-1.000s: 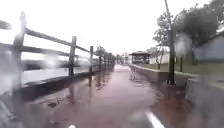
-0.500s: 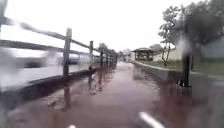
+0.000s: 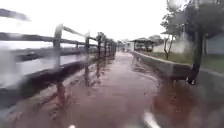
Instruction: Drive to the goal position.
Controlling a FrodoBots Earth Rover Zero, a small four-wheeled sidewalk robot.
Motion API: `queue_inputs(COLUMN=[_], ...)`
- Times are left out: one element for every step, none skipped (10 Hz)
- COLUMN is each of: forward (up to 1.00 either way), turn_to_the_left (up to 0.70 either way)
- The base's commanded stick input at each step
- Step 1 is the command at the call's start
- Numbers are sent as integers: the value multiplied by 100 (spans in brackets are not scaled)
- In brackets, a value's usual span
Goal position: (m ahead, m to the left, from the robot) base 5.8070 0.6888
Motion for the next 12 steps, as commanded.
queue_inputs(forward=[100, 100, 100, 100, 100, 100, 100, 100, 100, 100, 100, 100], turn_to_the_left=[0, 0, 0, 0, 0, 0, 0, 0, 0, 0, -4, -14])
